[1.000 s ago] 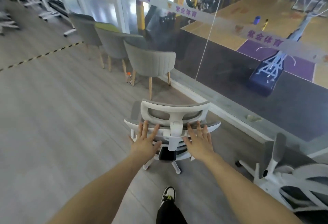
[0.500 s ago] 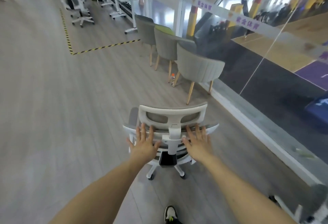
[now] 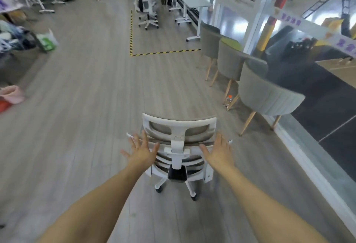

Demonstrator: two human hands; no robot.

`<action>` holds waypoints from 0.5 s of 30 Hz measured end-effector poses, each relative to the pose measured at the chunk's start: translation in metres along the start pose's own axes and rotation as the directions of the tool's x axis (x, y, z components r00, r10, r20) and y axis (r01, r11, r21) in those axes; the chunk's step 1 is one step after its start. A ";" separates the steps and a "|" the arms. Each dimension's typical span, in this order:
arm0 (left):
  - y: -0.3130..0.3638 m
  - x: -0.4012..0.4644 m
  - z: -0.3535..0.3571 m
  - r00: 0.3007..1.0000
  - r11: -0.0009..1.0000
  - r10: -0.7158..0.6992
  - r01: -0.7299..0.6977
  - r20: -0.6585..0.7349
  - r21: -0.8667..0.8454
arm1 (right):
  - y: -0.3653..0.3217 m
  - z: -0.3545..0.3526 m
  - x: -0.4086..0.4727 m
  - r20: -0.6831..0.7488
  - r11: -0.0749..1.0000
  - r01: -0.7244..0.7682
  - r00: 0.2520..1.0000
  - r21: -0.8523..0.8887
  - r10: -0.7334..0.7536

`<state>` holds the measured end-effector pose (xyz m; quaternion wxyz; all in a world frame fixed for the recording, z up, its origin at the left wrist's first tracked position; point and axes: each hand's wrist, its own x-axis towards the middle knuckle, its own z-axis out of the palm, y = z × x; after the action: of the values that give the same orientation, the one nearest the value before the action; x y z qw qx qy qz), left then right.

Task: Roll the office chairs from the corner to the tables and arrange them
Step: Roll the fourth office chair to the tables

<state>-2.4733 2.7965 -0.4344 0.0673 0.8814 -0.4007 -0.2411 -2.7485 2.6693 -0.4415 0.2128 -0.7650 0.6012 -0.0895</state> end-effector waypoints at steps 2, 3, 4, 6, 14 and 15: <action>-0.004 0.025 -0.011 1.000 1.000 -0.016 0.017 0.017 -0.009 | -0.014 0.005 0.032 0.071 0.998 0.040 0.997 -0.046 -0.037; -0.004 0.037 -0.015 0.999 0.999 -0.029 0.029 0.020 -0.019 | -0.024 0.007 0.047 0.102 0.996 0.061 0.993 -0.061 -0.054; -0.006 0.049 -0.020 0.999 0.999 -0.045 0.046 0.014 -0.026 | -0.034 0.009 0.061 0.127 0.996 0.071 0.990 -0.060 -0.063; -0.009 0.076 -0.031 0.997 0.997 -0.077 0.076 -0.024 -0.018 | -0.057 0.017 0.088 0.148 0.997 0.062 0.987 -0.036 -0.056; -0.031 0.204 -0.090 0.994 0.995 -0.099 0.099 -0.050 -0.001 | -0.137 0.053 0.200 0.064 0.994 0.098 0.993 -0.052 -0.095; -0.034 0.223 -0.099 0.993 0.994 -0.108 0.109 -0.052 0.007 | -0.148 0.058 0.217 0.060 0.993 0.107 0.993 -0.055 -0.104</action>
<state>-2.2778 2.6476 -0.4414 0.0601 0.9080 -0.3514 -0.2198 -2.5386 2.5013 -0.4554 0.2024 -0.8039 0.5559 -0.0614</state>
